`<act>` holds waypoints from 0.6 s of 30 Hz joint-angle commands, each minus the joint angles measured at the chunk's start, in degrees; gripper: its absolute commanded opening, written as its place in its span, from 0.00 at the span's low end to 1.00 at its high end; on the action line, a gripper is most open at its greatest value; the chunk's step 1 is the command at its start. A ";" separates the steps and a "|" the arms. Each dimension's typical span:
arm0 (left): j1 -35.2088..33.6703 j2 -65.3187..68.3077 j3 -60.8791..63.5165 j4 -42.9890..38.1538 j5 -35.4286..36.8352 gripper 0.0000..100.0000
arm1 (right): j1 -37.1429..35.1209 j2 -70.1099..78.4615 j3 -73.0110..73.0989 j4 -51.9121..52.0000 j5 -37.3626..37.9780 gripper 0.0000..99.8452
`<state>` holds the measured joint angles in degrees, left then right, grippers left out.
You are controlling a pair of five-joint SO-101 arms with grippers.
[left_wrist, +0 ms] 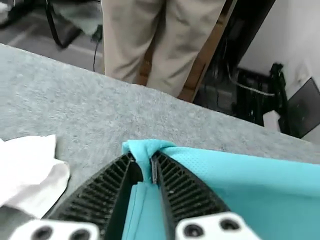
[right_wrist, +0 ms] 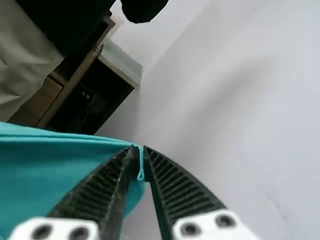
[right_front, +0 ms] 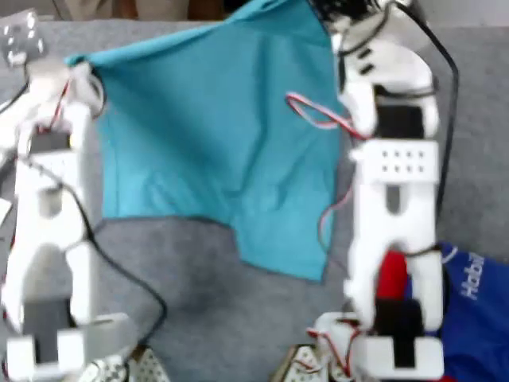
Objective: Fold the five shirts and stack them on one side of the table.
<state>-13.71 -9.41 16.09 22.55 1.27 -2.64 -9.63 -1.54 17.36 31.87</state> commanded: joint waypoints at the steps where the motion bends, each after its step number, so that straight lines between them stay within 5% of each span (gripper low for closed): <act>1: 0.18 11.30 -22.07 6.95 -0.09 0.02 | -0.13 5.05 -4.53 -2.99 -1.05 0.00; 9: 0.26 32.13 -57.32 31.47 -0.44 0.02 | 1.01 8.75 -13.14 13.80 -4.31 0.00; 18: 4.57 41.27 -72.79 57.85 -11.78 0.02 | 0.22 3.82 -14.90 34.37 3.08 0.00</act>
<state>-11.96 31.82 -52.13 73.89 -5.41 -2.55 -1.19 -12.97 48.31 32.22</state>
